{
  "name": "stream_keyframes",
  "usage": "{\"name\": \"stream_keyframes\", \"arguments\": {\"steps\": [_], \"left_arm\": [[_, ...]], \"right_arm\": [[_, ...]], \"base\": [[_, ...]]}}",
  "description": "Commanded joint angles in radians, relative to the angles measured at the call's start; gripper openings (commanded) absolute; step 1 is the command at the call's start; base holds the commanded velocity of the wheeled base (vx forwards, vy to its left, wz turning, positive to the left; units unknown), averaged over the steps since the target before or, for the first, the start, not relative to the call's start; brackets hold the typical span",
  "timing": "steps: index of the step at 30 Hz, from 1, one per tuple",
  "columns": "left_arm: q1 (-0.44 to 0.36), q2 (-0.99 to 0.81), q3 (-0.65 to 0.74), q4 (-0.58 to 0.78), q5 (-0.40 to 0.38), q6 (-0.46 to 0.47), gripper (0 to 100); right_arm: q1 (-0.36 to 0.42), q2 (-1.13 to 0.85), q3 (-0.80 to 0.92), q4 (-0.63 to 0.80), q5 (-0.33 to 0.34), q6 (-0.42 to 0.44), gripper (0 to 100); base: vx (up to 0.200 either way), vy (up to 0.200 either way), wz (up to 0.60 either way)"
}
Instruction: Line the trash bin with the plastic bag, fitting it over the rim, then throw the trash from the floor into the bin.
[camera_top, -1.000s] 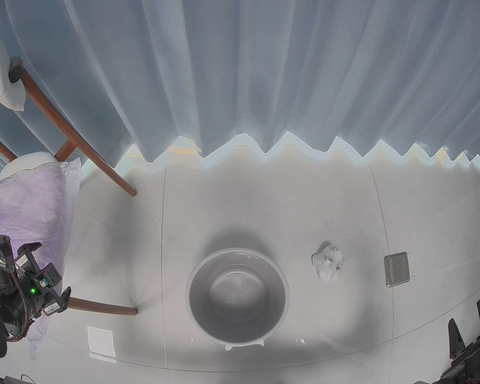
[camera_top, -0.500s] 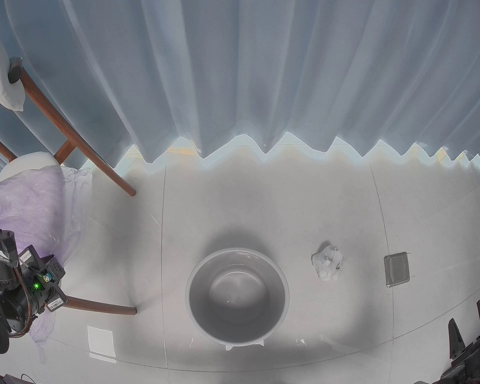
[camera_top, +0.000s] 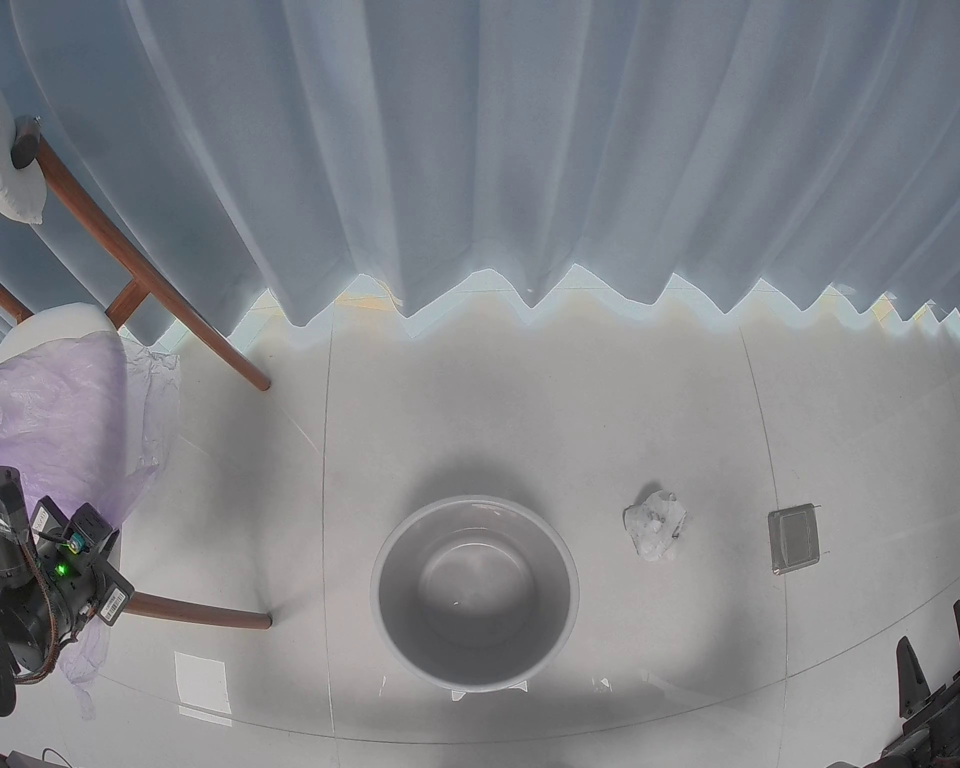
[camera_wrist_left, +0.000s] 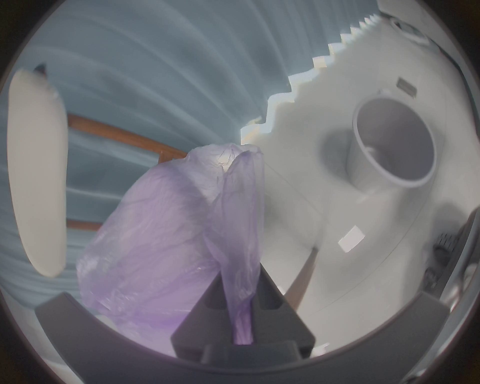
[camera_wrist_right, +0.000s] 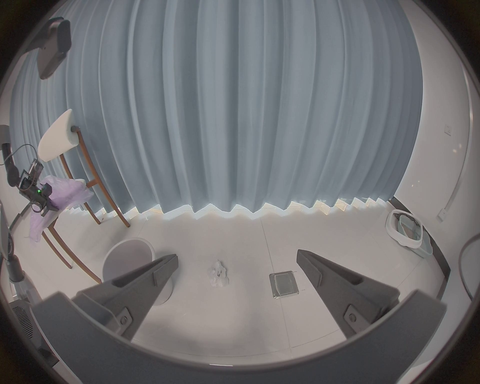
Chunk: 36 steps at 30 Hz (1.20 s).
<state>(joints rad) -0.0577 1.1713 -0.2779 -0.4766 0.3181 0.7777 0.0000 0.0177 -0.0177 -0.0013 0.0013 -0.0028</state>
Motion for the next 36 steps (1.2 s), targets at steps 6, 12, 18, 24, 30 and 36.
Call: {"name": "stream_keyframes", "arguments": {"steps": [6, 12, 18, 24, 30, 36], "left_arm": [[-0.011, -0.048, 0.002, 0.003, -0.2, -0.262, 0], [-0.018, -0.102, 0.009, 0.015, -0.303, -0.44, 0], [-0.016, -0.153, 0.016, 0.015, -0.378, -0.595, 0], [-0.008, -0.209, 0.045, 0.016, -0.487, -0.738, 0], [-0.018, -0.228, -0.009, 0.007, -0.583, -0.865, 0], [-0.045, -0.219, -0.081, 0.006, -0.606, -0.893, 0]], "right_arm": [[0.0, -0.018, 0.016, 0.0, 0.0, 0.0, 100], [0.0, -0.018, 0.016, 0.0, 0.0, 0.0, 100], [0.0, -0.018, 0.016, 0.0, 0.0, 0.0, 100], [0.0, -0.018, 0.016, 0.0, 0.0, 0.0, 100], [0.0, -0.018, 0.016, 0.0, 0.0, 0.0, 100], [0.0, -0.018, 0.016, 0.0, 0.0, 0.0, 100]], "base": [[0.0, 0.0, 0.0], [0.0, 0.0, 0.0], [0.0, 0.0, 0.0], [0.0, 0.0, 0.0], [0.0, 0.0, 0.0], [0.0, 0.0, 0.0]]}}
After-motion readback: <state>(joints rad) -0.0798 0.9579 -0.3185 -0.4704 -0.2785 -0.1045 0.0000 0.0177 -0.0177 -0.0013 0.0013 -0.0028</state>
